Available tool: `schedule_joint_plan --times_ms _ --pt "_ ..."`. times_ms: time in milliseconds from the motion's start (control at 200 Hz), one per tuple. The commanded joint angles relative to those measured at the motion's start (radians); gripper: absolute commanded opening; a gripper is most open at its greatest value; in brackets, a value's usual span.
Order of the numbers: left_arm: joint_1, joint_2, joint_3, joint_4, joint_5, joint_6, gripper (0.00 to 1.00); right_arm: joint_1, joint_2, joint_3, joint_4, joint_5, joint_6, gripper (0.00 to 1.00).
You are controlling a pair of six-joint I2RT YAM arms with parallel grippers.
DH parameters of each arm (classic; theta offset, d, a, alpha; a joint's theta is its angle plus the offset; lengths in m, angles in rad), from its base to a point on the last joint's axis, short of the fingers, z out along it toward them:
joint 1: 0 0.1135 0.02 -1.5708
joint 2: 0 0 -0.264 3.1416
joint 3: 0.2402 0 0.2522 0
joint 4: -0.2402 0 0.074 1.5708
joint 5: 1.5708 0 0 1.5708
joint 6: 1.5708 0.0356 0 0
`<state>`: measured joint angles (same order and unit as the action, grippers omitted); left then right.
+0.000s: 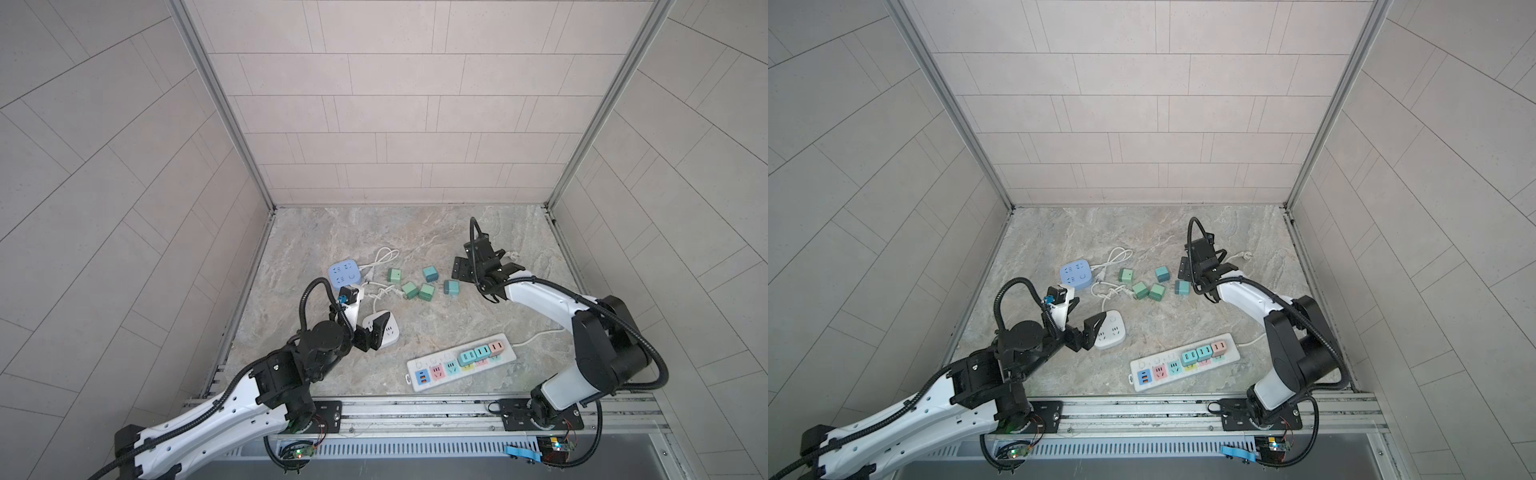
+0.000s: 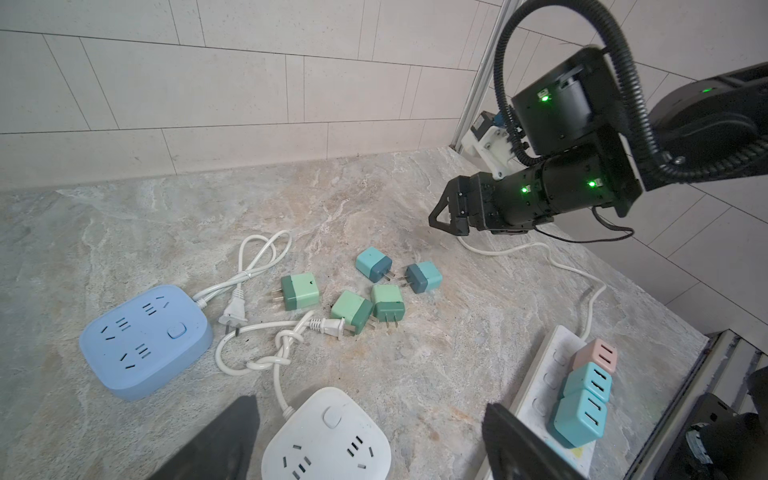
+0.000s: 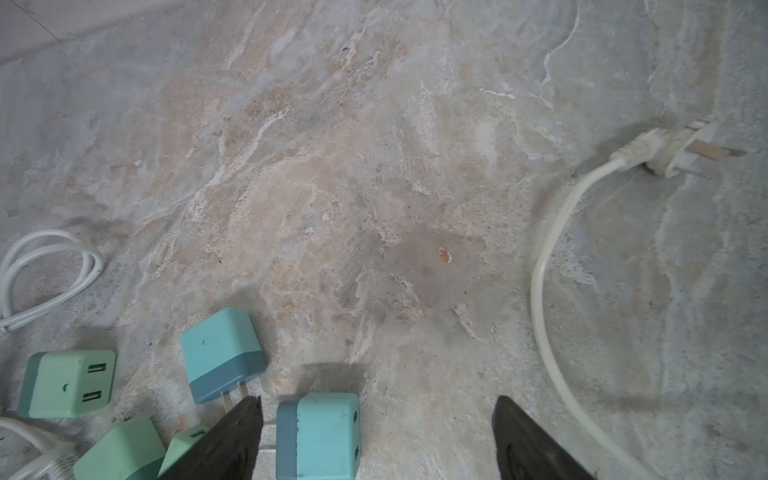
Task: Insert the plug
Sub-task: 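Move the right gripper over another teal adapter and close on it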
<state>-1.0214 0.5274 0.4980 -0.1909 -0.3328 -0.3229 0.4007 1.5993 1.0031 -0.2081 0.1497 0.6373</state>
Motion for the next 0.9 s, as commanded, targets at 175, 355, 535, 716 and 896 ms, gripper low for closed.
schedule_joint_plan --times_ms 175,355,535,716,896 --pt "0.006 -0.029 0.002 -0.011 0.003 -0.019 0.92 0.014 0.169 0.172 -0.112 0.080 -0.003 0.88" --pt "0.008 -0.027 0.017 -0.033 0.013 -0.018 0.92 0.026 0.268 0.253 -0.146 0.104 -0.014 0.88" --pt "0.007 -0.029 0.020 -0.040 0.015 -0.016 0.92 0.056 0.309 0.283 -0.177 0.143 -0.019 0.88" --pt "0.007 -0.039 0.018 -0.031 0.016 -0.012 0.92 0.062 0.321 0.274 -0.177 0.154 -0.022 0.89" --pt "0.007 -0.034 0.017 -0.033 0.020 -0.011 0.92 0.075 0.314 0.230 -0.165 0.154 -0.019 0.88"
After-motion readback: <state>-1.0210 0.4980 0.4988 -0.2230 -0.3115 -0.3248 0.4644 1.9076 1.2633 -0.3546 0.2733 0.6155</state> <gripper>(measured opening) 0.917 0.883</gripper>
